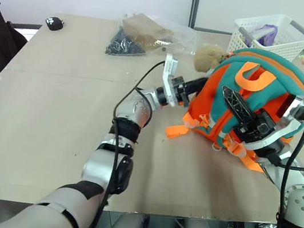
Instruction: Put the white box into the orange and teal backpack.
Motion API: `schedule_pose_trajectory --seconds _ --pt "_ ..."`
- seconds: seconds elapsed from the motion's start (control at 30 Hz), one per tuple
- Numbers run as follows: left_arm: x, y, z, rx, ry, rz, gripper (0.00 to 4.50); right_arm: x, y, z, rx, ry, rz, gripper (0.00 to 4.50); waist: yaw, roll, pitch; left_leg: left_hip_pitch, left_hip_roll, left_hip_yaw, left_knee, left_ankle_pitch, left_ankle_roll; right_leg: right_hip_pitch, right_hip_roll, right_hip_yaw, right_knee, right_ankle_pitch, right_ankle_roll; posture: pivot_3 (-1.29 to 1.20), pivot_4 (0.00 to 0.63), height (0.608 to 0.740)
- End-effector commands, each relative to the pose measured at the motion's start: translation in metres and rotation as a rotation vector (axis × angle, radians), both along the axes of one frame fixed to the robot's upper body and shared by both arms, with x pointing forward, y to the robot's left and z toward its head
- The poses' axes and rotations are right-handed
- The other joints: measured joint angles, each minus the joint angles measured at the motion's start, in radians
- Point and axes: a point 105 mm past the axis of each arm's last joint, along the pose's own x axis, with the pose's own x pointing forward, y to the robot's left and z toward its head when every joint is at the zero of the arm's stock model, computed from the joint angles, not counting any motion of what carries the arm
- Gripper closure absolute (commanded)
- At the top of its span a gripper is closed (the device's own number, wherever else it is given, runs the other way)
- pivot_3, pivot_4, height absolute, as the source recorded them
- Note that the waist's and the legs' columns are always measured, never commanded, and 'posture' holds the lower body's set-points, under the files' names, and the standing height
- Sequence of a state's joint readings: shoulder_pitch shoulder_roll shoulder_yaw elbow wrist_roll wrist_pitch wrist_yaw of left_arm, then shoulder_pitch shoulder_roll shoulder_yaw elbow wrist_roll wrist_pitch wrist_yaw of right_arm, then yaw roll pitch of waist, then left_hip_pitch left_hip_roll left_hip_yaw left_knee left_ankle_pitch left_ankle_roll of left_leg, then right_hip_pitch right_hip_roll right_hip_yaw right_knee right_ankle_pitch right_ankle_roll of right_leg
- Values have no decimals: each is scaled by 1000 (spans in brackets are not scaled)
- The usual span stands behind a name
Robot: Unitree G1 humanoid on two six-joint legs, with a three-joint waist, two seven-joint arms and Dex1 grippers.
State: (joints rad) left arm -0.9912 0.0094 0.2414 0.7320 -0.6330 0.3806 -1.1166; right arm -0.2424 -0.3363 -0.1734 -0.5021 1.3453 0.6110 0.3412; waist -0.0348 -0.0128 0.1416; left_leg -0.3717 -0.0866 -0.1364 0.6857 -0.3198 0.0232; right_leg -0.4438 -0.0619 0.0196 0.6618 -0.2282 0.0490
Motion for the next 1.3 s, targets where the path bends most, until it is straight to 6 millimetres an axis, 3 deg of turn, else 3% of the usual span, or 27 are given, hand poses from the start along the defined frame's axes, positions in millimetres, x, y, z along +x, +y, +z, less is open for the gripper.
schedule_pose_trajectory --seconds 0.03,0.23,0.4,0.7,0.8,0.93,1.03,1.17,1.27,1.3 --pt "-6 22 43 -177 -60 -15 4487 -10 1 10 12 -52 13 4500 -7 0 0 0 0 0 0 0 0 0 0 0 0 0 0 0 150 740" --pt "9 26 15 -35 38 139 4487 -9 3 9 11 -49 21 4500 -4 0 -1 2 0 1 -1 0 0 1 1 2 1 0 0 0 150 740" --pt "18 3 -13 97 79 211 4487 -9 3 10 12 -53 21 4500 3 0 -1 2 0 1 -1 0 0 1 0 1 0 0 0 0 150 740" --pt "-28 -65 -18 218 -109 -73 4487 -9 3 11 7 -57 17 4500 3 0 -1 2 0 1 -1 0 0 1 0 1 0 0 0 0 150 740" --pt "-19 -55 -13 185 -94 -20 4487 -8 3 11 5 -56 6 4500 3 0 -1 2 0 1 -1 0 0 1 0 1 1 0 0 0 150 740" --pt "-1 -17 -2 105 -48 75 4487 -8 3 10 4 -52 2 4500 -1 0 -1 2 0 1 -1 0 0 1 0 2 1 0 0 0 150 740" --pt "-10 13 7 124 -122 60 3670 -8 3 9 2 -49 -1 4500 -6 0 -1 2 0 1 -1 0 0 0 1 2 1 0 0 0 150 740" --pt "-9 45 14 227 -238 205 1799 -8 1 9 6 -46 -3 4500 -6 0 -1 3 1 1 -2 0 0 0 1 3 1 0 0 0 150 740" --pt "-8 53 19 267 -356 293 304 -6 2 7 11 -40 2 4500 2 0 -1 2 0 1 -1 0 0 1 1 2 1 0 0 0 150 740" --pt "-7 53 21 280 -394 324 73 -5 3 6 10 -38 7 4500 5 0 -1 2 0 1 -1 0 0 1 0 2 0 0 0 0 150 740"
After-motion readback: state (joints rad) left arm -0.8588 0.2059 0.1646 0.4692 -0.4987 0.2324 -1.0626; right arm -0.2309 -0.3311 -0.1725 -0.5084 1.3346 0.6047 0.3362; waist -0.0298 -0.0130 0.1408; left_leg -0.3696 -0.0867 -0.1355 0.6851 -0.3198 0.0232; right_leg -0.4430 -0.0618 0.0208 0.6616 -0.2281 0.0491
